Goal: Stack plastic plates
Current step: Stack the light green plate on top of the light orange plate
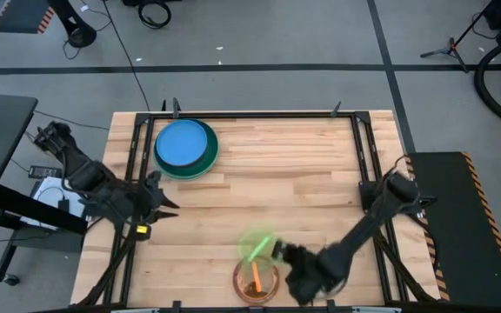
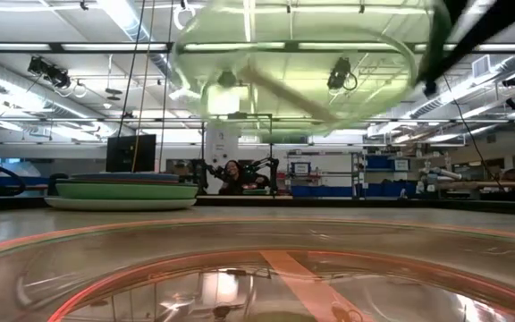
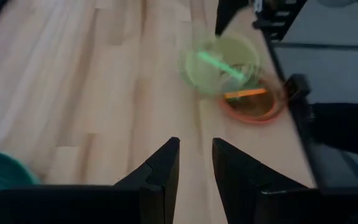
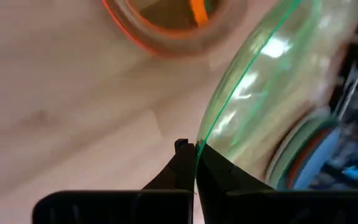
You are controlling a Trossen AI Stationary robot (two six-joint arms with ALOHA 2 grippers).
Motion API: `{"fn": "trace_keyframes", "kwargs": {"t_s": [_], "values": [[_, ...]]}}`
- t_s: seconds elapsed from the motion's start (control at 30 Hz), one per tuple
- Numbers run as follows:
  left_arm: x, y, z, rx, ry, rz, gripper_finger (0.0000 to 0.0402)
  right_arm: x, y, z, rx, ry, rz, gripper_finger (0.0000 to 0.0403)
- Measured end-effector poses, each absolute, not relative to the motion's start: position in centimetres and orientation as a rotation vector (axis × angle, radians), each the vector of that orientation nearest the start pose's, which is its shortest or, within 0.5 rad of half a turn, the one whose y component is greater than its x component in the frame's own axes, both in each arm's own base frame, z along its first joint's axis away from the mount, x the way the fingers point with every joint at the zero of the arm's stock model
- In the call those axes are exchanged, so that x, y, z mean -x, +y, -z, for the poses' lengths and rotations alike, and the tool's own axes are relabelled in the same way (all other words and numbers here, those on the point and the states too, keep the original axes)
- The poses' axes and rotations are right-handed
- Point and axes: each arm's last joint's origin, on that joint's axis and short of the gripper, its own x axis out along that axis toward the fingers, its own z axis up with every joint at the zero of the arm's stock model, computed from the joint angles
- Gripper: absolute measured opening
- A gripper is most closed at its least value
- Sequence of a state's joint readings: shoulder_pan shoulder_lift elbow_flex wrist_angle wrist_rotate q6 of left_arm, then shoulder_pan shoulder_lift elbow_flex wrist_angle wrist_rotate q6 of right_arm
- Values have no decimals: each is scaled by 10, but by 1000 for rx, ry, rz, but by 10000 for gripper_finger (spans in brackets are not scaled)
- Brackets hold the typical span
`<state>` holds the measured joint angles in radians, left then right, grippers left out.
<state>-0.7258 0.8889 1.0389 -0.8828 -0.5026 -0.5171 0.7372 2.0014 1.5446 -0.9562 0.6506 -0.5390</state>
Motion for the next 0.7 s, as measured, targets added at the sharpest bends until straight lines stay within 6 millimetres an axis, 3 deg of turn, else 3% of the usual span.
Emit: {"fn": "trace_keyframes", "kwargs": {"t_s": [0.17,0.37,0.7], "values": [[-126,-108,-341,152,616,59,103,-314,292,-161,1740,1042,-425,9],[-130,-132,-338,171,593,120,103,-319,330,-145,1752,978,-425,8],[-124,-143,-334,141,590,131,103,-303,333,-138,1608,1089,-561,29]]}}
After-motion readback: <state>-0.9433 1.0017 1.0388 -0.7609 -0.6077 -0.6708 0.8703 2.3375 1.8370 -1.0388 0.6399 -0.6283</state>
